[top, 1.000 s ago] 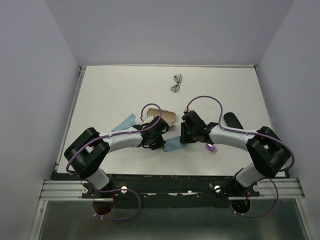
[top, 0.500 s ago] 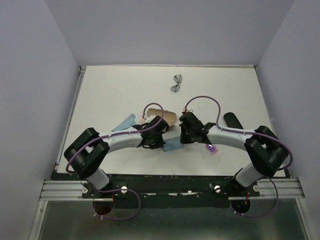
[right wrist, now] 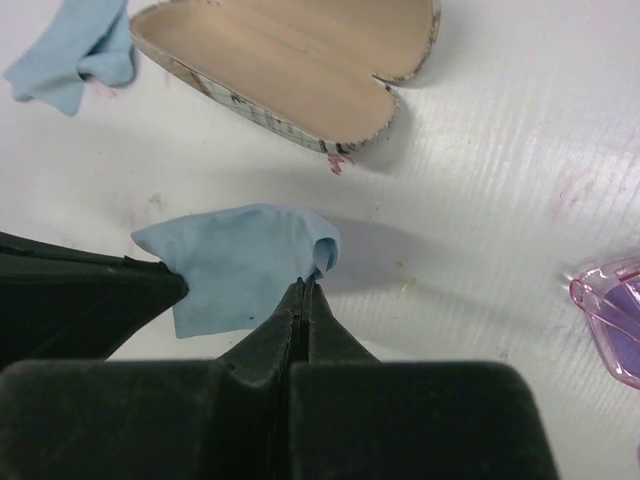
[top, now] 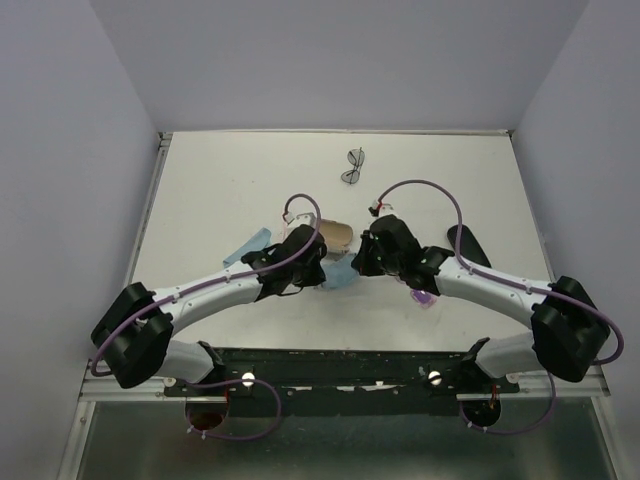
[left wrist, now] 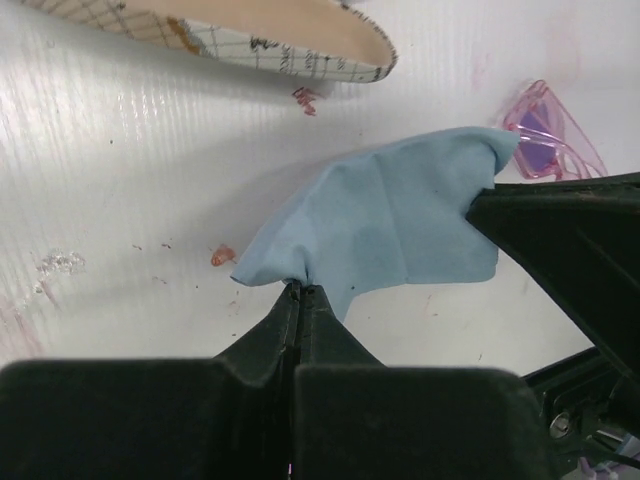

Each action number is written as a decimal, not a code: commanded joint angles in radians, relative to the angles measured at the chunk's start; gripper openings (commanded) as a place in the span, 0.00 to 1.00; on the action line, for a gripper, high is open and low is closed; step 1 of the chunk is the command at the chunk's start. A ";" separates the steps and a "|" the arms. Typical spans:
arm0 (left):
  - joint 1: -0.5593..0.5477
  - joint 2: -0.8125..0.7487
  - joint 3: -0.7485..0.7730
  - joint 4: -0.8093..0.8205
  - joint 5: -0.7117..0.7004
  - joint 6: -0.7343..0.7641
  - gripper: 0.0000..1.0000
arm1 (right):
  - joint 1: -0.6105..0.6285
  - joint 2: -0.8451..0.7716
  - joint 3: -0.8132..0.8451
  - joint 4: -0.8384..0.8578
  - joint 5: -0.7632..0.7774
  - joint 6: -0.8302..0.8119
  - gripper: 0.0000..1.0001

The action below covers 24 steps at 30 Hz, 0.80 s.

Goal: Organize the sunglasses

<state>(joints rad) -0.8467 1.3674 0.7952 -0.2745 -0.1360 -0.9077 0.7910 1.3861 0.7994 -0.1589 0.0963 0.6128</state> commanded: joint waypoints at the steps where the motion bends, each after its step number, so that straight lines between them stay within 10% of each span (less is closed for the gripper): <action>1: -0.006 -0.048 0.074 -0.020 -0.051 0.185 0.00 | 0.007 -0.038 0.035 0.084 0.029 0.028 0.01; 24: 0.167 0.199 0.427 -0.115 -0.091 0.753 0.00 | 0.007 0.212 0.179 0.392 0.293 0.070 0.01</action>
<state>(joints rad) -0.7059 1.5135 1.1851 -0.3424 -0.2584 -0.2420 0.7921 1.5394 0.9340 0.1696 0.3252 0.6724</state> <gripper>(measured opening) 0.016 0.012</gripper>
